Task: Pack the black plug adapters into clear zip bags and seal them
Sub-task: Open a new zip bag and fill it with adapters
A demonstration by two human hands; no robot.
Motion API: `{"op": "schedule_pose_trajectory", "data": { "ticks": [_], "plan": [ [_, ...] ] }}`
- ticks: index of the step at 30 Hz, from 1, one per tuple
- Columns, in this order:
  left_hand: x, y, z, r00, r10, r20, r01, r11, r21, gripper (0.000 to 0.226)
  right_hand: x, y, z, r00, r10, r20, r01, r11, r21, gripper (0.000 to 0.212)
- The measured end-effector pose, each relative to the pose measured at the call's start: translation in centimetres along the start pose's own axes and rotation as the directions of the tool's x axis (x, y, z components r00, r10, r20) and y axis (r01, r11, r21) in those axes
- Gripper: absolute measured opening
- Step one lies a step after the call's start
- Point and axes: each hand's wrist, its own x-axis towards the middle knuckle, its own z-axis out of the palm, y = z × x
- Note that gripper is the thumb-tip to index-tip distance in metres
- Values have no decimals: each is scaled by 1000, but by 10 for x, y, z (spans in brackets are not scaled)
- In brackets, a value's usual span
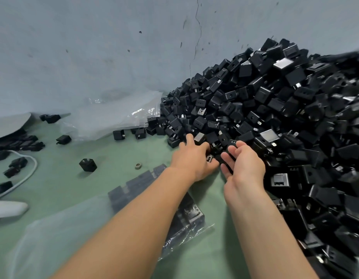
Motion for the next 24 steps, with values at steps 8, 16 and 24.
{"op": "schedule_pose_trajectory", "data": {
  "ticks": [8, 16, 24],
  "plan": [
    [12, -6, -3, 998, 68, -17, -69, 994, -84, 34, 2, -1, -3, 1000, 22, 17, -22, 1000, 13, 26],
    [19, -14, -8, 994, 110, -6, -109, 975, -191, 30, 2, -3, -7, 996, 54, 76, -55, 998, 10, 26],
    [-1, -35, -59, 990, -97, 99, 137, 586, -798, 20, -10, 1, 8, 977, -2, 213, 3, 1000, -4, 13]
  ]
}}
